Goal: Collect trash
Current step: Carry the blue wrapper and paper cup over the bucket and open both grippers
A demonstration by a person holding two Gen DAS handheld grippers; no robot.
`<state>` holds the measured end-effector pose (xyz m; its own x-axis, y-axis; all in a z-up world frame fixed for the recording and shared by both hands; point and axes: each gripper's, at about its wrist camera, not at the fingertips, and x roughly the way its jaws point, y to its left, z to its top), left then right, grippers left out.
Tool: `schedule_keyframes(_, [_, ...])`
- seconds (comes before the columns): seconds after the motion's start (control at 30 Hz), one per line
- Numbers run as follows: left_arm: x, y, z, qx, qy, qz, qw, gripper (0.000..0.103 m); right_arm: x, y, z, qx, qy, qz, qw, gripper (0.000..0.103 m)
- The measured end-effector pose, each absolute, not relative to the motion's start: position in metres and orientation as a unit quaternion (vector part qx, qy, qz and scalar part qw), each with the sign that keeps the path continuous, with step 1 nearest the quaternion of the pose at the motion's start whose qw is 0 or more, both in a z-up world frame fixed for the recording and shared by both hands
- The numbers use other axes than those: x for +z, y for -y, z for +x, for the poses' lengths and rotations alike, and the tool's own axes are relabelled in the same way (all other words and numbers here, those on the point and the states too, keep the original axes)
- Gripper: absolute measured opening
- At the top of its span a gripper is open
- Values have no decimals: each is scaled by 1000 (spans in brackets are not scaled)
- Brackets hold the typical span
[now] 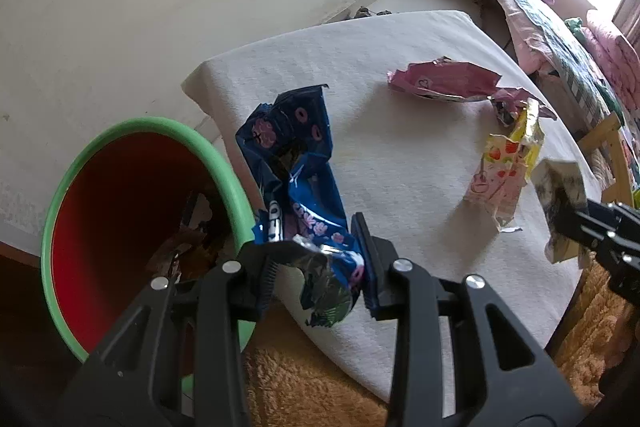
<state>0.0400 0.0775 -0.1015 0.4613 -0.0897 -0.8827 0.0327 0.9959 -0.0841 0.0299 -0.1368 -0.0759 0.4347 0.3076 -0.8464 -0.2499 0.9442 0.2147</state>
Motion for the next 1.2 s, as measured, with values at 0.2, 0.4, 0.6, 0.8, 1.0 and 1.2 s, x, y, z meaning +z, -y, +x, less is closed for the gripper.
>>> schedule_keyframes(0.2, [-102,-94,37,-21,-517,-39,855,33,-67,113,37,186,-497,17,848,43])
schedule_keyframes(0.4, [-105,-114,31,-4,-517,-49,855,33,-69,97,37,199,-500,4,843,43])
schedule_keyframes(0.6, [-110,-130,24,7,-518,-63,853,33,-69,76,39,212,-501,-12,839,43])
schedule_keyframes(0.8, [-112,-147,20,16,-515,-78,853,33,-69,49,39,228,-501,-34,834,43])
schedule_keyframes(1.0, [-117,-168,12,32,-514,-92,852,33,-74,17,41,249,-504,-57,825,43])
schedule_keyframes(1.2, [-127,-195,1,59,-521,-102,845,33,-75,-12,41,270,-501,-81,818,43])
